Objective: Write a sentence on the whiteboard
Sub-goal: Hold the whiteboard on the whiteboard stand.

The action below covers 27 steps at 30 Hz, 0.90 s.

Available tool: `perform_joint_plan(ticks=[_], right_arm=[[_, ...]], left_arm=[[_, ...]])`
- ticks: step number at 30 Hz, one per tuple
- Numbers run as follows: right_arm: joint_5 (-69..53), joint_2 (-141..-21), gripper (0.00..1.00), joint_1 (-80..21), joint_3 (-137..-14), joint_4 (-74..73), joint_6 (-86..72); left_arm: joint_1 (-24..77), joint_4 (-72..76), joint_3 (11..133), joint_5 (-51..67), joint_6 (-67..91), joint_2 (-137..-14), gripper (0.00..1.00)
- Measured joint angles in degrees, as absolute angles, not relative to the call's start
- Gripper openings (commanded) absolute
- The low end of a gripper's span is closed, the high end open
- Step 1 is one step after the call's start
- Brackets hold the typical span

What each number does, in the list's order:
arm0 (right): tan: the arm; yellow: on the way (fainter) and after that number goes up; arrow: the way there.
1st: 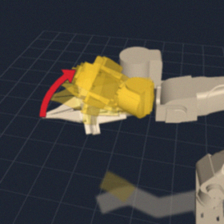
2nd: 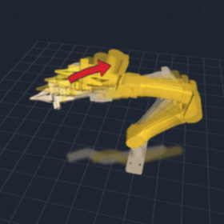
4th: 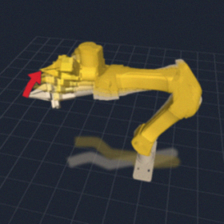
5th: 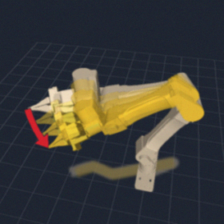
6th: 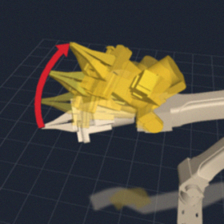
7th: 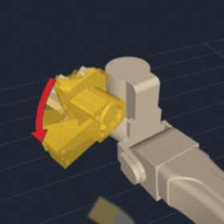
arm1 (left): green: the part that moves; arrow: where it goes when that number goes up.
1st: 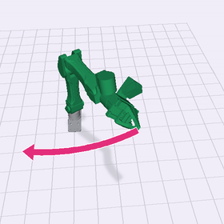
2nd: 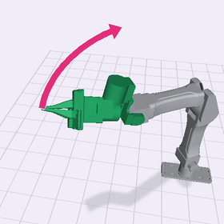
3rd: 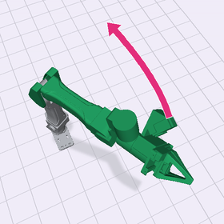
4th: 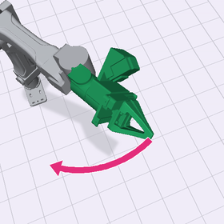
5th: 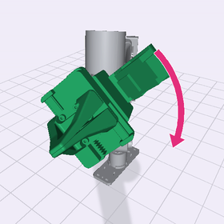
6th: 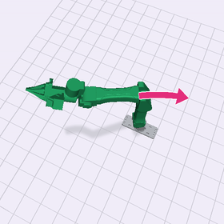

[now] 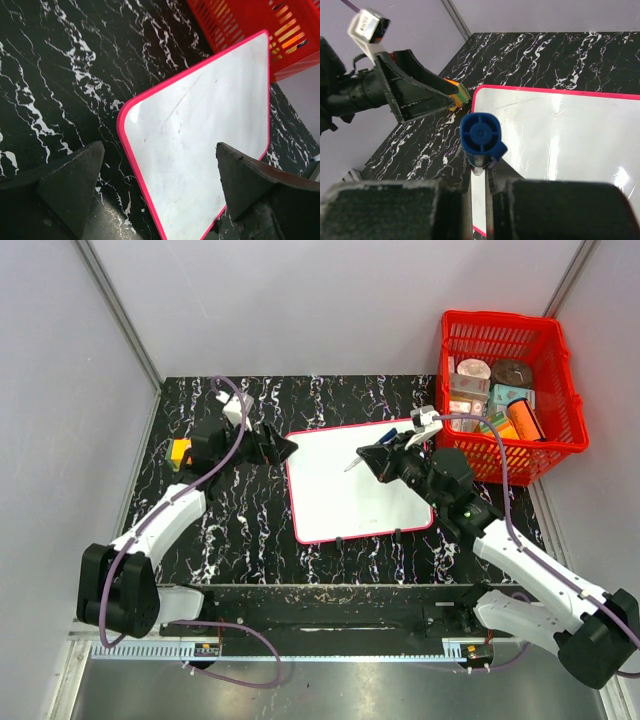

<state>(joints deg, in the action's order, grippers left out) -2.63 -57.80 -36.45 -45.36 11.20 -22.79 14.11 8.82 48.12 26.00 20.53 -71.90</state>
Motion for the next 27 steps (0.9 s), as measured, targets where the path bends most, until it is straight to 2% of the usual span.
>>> perform_joint_plan(ticks=[9, 20, 27], right_arm=[[-2.6, -55.0, 0.00, -36.4, -42.8, 11.1, -21.3], [-2.0, -52.9, 0.00, -36.4, -41.1, 10.3, -20.9], [-2.0, -55.8, 0.00, -36.4, -41.1, 10.5, -19.9]], left_arm=[[12.3, 11.5, 44.0, 29.4, 19.5, -77.4, 0.98], [11.7, 13.6, 42.5, 29.3, 18.1, -77.8, 0.98], [9.8, 18.2, 41.6, 34.2, 19.2, -79.5, 0.94]])
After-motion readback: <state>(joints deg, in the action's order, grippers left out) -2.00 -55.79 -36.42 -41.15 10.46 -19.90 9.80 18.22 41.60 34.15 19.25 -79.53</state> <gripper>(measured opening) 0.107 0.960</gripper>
